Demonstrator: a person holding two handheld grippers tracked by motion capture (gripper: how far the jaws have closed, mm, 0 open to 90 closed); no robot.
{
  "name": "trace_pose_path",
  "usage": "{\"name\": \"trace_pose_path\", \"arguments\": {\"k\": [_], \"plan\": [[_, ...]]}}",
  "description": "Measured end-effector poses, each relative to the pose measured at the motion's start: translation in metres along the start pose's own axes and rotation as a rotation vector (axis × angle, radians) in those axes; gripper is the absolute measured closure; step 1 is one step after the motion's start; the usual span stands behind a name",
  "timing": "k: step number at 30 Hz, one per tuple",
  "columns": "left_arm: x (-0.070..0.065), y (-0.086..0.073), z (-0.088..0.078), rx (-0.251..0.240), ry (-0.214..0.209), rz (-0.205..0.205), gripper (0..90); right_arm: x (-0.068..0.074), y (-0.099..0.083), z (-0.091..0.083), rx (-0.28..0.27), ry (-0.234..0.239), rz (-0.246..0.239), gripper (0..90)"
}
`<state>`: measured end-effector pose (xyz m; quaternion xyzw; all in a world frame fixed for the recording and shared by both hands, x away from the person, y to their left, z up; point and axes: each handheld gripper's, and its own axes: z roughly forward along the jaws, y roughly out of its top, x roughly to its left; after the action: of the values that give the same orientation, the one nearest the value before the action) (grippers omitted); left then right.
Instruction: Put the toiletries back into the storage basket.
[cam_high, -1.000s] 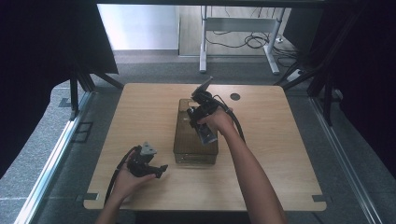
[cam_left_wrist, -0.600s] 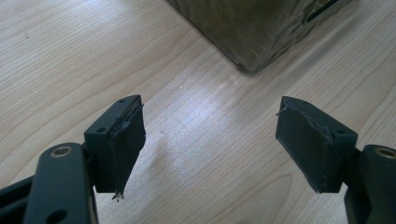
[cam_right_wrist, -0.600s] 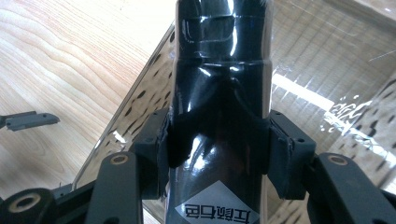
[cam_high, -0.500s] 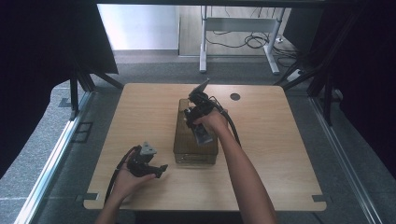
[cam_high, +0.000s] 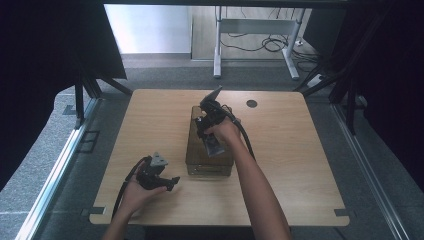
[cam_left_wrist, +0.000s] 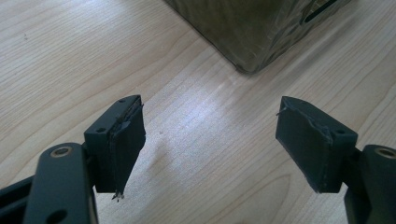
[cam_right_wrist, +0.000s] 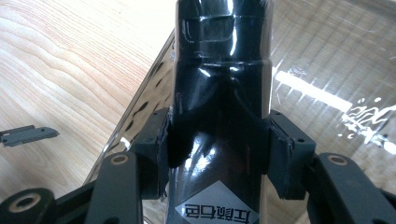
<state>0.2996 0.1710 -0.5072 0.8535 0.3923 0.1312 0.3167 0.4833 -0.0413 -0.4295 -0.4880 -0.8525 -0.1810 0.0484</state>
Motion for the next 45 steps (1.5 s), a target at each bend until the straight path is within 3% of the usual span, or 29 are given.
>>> {"name": "trace_pose_path", "arguments": {"k": [30,45], "plan": [[0.0,0.001,-0.001,0.0,-0.001,0.007,24.4,-0.002,0.001,0.029,0.012,0.003,0.094,47.3],[-0.002,0.001,0.0,0.004,-0.006,0.009,24.4,-0.001,-0.003,0.043,0.004,0.021,0.173,47.2]]}}
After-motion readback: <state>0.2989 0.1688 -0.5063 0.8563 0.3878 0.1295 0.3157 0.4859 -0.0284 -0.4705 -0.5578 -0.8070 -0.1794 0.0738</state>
